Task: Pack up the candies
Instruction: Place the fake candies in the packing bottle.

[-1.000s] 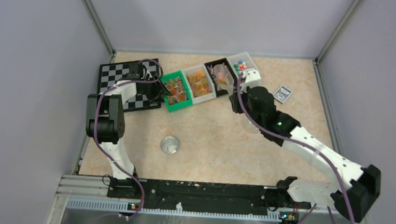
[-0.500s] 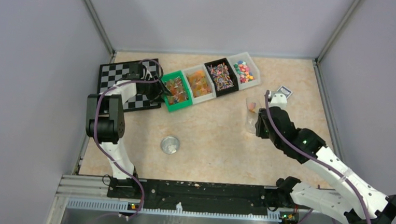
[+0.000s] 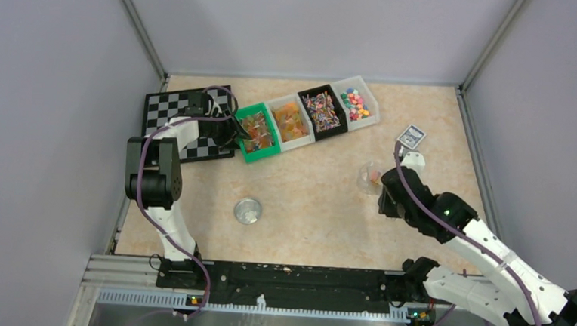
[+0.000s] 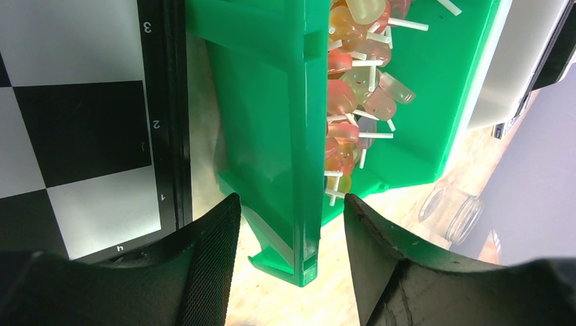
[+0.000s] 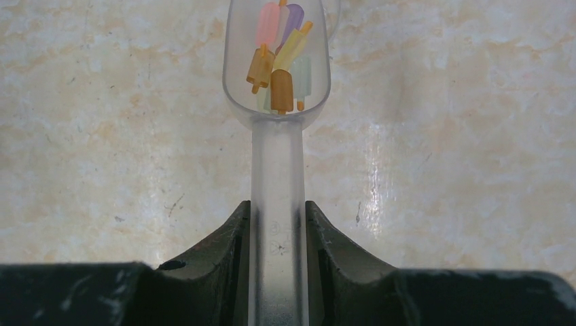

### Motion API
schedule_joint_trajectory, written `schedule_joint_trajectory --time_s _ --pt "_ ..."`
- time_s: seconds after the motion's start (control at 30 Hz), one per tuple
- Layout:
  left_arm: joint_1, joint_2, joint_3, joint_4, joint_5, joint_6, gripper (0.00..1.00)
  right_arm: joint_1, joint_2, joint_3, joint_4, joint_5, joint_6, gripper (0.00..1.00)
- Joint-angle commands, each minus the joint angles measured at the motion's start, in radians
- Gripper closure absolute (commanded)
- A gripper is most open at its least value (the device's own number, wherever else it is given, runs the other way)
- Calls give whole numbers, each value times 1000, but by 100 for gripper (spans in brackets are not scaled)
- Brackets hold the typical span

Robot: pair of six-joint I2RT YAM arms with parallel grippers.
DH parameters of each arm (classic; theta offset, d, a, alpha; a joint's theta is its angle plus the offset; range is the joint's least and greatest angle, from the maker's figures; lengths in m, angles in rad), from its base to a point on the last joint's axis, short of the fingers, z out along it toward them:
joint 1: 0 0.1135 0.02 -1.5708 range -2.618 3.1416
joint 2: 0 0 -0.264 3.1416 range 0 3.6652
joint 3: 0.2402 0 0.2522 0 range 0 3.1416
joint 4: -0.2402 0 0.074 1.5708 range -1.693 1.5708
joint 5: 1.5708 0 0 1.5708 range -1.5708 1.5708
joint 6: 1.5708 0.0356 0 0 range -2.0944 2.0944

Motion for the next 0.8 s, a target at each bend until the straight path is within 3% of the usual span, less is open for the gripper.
schedule_joint_trajectory --time_s 0.0,0.77 --pt "6 -22 9 13 13 14 37 -6 -16 10 -26 -22 37 100" --pt "7 -31 8 12 20 17 37 -12 130 151 -171 -25 42 100"
